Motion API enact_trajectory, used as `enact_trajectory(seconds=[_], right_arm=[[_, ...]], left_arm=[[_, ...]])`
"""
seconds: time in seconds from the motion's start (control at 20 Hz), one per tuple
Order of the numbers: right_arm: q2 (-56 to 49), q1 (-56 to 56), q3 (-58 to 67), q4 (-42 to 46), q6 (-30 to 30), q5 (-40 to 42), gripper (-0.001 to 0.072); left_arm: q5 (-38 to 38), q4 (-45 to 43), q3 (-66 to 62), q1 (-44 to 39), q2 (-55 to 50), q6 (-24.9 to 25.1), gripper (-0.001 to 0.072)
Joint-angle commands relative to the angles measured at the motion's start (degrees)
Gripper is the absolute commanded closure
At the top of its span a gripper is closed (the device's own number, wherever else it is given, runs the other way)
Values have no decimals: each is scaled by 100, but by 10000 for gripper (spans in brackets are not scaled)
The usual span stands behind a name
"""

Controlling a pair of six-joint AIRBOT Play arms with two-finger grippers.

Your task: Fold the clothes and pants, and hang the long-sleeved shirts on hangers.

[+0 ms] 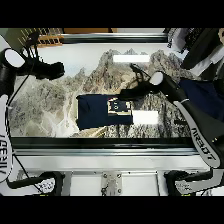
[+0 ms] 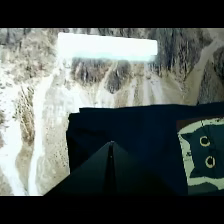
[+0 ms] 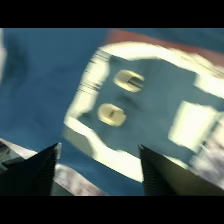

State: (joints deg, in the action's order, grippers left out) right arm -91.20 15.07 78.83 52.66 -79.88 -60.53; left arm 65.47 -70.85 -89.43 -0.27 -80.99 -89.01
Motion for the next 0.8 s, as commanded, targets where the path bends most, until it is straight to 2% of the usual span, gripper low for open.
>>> enact_trajectory(seconds=[0.0,0.15,0.4,0.75], right_arm=[[203,-1093,-1250,-15,46,-83,-8],[-236,-1416,-1526,-780,208,155,-8],[-1099,-1036,-1390,-2702,1515,179,-8],[-1674,15,-514,-3134,1523,315,-8]], left_arm=[[-389,4,1069,-396,645,175,699],[-614,7,1484,-667,872,170,699],[-767,48,1705,-857,942,162,699],[-767,46,1705,-855,944,160,699]])
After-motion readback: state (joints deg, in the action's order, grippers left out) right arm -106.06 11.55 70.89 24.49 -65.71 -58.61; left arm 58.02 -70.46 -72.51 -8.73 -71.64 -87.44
